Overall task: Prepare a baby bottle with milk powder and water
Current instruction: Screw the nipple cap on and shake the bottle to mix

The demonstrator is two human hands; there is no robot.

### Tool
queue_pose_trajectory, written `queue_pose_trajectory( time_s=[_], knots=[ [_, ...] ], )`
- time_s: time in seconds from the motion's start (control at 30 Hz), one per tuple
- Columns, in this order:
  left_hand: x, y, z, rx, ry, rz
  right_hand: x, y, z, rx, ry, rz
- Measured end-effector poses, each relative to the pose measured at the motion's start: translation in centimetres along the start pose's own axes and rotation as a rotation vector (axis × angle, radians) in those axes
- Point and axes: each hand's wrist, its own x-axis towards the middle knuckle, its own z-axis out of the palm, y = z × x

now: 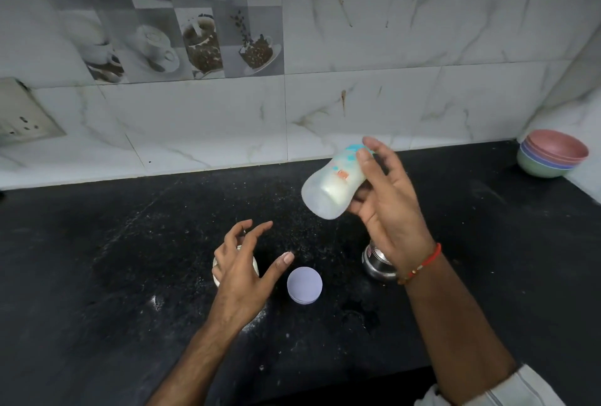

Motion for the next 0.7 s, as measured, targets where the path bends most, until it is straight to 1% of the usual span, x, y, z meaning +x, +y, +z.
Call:
queue_pose_trajectory(
  time_s=[0.1, 0.17, 0.23, 0.37, 0.5, 0.6, 0.7],
  knots=[
    [-0.1, -0.1, -0.1, -0.004, 0.006, 0.0, -0.3, -1.4, -0.1, -0.362, -0.148, -0.215],
    [-0.1, -0.1, 0.0, -0.004, 0.003, -0.001, -0.3, -2.2, -0.2, -0.556, -0.254, -0.306],
    [-0.1, 0.0, 0.0, 0.003, 0.003, 0.003, -0.4, -2.7, -0.2, -0.676, -0.336, -0.351],
    [-0.2, 0.2, 0.0, 0.003, -0.006, 0.021, -0.9, -3.2, 0.5, -0.819, -0.387, -0.413],
    [-0.2, 0.2, 0.0, 0.009, -0.006, 0.024, -0.9, -3.8, 0.7, -0.86, -0.384, -0.441],
    [-0.3, 0.2, 0.0, 0.005, -0.006, 0.022, -0.6, -4.2, 0.7, -0.852, -0.347, -0.462],
    [-0.4, 0.3, 0.0, -0.003, -0.011, 0.027, -0.1, -4.5, 0.4, -0.827, -0.274, -0.486]
  ],
)
